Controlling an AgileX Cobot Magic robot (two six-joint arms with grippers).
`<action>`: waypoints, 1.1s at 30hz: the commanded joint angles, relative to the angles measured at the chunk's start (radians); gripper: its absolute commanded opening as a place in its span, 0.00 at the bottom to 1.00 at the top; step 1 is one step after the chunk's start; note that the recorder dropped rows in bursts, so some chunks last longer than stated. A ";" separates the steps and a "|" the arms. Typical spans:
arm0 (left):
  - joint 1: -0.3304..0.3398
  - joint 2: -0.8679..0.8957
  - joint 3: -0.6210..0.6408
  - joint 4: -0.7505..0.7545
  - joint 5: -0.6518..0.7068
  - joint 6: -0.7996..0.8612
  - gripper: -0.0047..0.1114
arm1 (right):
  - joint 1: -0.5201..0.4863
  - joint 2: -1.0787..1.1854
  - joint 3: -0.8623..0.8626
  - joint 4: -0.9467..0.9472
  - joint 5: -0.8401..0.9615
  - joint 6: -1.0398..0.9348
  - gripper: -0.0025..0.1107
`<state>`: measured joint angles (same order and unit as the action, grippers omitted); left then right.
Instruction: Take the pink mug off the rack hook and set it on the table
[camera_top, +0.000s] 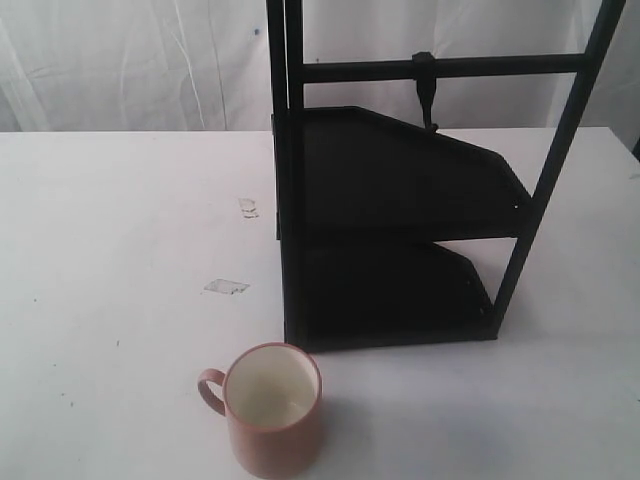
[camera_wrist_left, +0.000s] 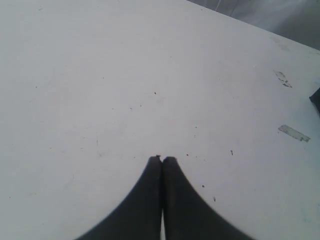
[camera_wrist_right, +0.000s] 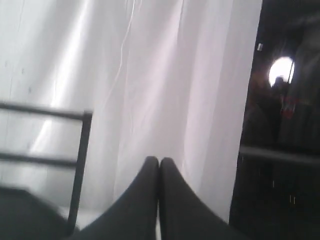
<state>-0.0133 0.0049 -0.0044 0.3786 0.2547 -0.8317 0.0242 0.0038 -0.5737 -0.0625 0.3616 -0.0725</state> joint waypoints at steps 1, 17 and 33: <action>0.001 -0.004 0.004 -0.005 0.001 -0.003 0.04 | -0.030 -0.004 0.245 0.018 -0.776 -0.073 0.02; 0.001 -0.004 0.004 -0.005 0.001 -0.003 0.04 | -0.068 -0.004 0.574 0.155 -0.203 -0.031 0.02; 0.001 -0.004 0.004 -0.005 0.001 -0.003 0.04 | -0.073 -0.004 0.574 0.132 -0.012 -0.029 0.02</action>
<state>-0.0133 0.0049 -0.0044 0.3786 0.2547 -0.8317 -0.0411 0.0030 -0.0011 0.0738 0.3491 -0.1055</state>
